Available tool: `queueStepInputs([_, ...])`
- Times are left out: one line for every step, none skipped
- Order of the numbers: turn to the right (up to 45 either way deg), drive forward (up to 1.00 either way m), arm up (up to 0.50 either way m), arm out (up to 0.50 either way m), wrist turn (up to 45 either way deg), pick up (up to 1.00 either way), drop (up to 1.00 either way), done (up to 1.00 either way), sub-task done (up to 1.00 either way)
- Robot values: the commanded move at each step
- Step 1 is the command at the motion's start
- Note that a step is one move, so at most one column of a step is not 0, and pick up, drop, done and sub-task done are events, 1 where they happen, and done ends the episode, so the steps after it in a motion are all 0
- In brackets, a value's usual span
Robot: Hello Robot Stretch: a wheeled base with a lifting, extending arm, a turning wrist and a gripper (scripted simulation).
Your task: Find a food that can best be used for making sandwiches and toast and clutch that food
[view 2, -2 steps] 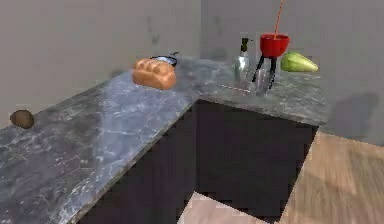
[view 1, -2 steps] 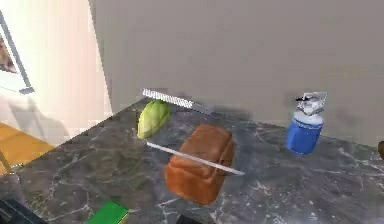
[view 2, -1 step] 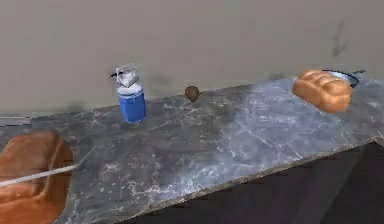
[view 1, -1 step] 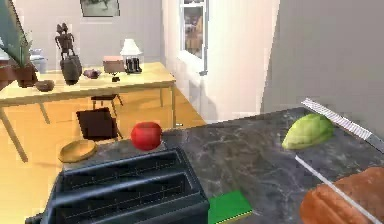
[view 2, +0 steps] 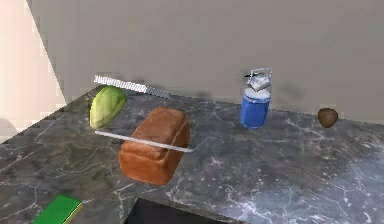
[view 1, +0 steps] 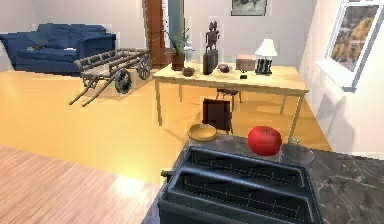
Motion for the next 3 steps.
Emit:
queueStepInputs([0.0, 0.0, 0.5, 0.0, 0.0, 0.0, 0.0, 0.0, 0.0])
queueStepInputs([0.0, 0.0, 0.38, 0.0, 0.0, 0.0, 0.0, 0.0, 0.0])
queueStepInputs([0.0, 0.0, 0.0, 0.1, 0.0, 0.0, 0.0, 0.0, 0.0])
